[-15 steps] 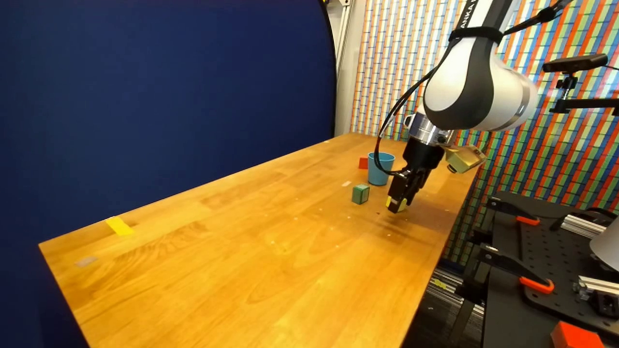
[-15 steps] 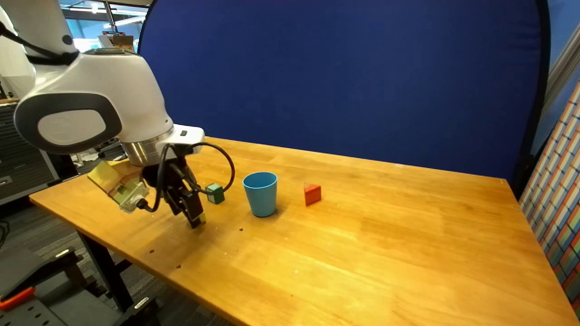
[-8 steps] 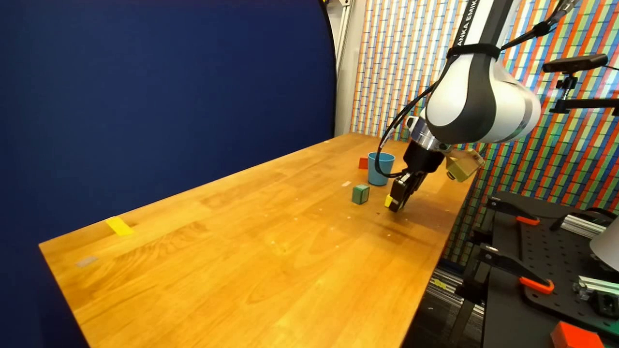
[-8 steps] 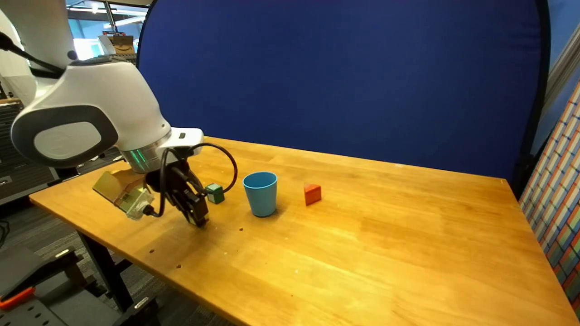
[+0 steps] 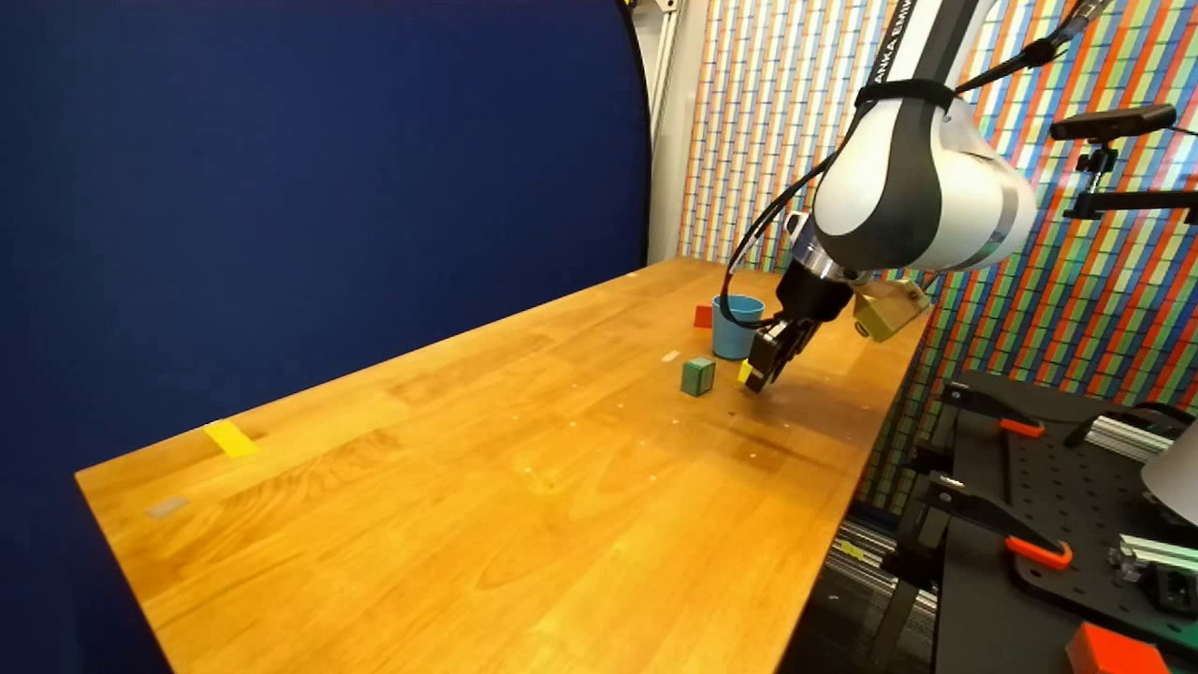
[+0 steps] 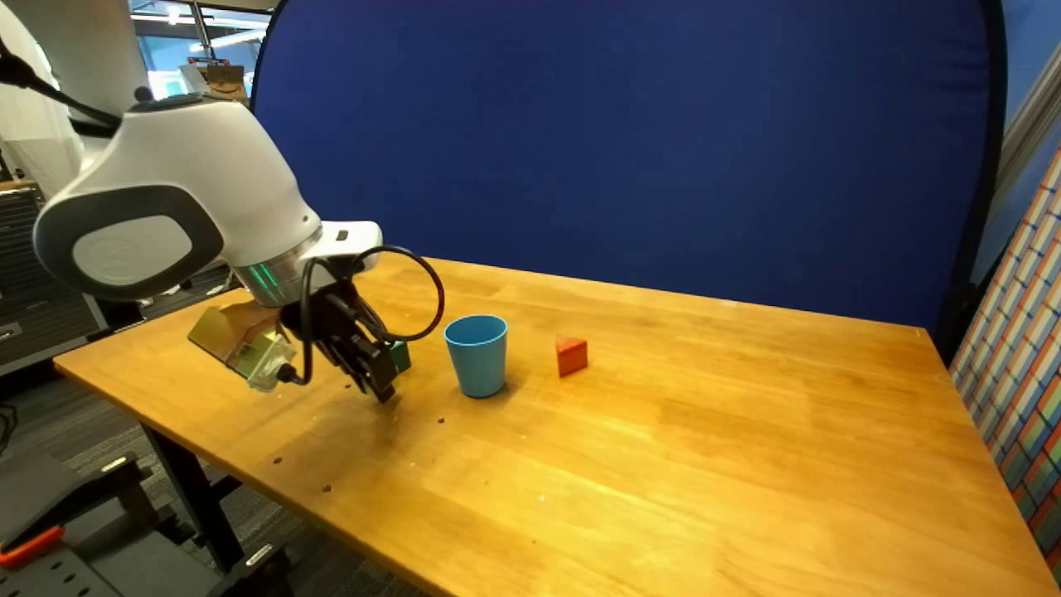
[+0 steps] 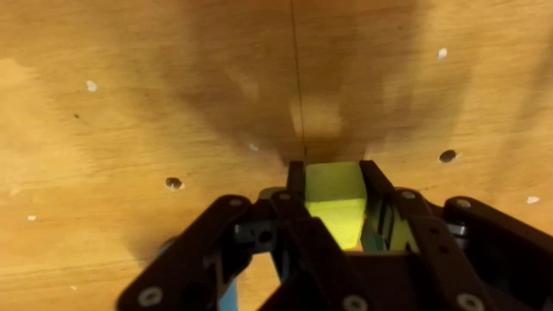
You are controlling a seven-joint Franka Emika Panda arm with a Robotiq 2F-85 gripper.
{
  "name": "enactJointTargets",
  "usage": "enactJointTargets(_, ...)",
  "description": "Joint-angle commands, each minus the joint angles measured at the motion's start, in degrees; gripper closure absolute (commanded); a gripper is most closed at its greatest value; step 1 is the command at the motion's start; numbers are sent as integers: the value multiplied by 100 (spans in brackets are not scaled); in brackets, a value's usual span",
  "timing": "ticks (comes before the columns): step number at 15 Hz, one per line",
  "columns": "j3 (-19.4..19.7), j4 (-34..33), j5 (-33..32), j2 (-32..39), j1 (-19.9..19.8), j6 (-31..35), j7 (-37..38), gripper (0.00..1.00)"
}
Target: Put the yellow block in the cup
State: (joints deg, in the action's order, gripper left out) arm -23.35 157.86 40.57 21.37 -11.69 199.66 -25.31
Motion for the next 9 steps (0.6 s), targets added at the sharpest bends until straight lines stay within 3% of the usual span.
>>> enactJointTargets(1,71,-22,371,-511,24,-98,-235,88)
enactJointTargets(9,250,-73,685,-1078,9,-272,-212,88)
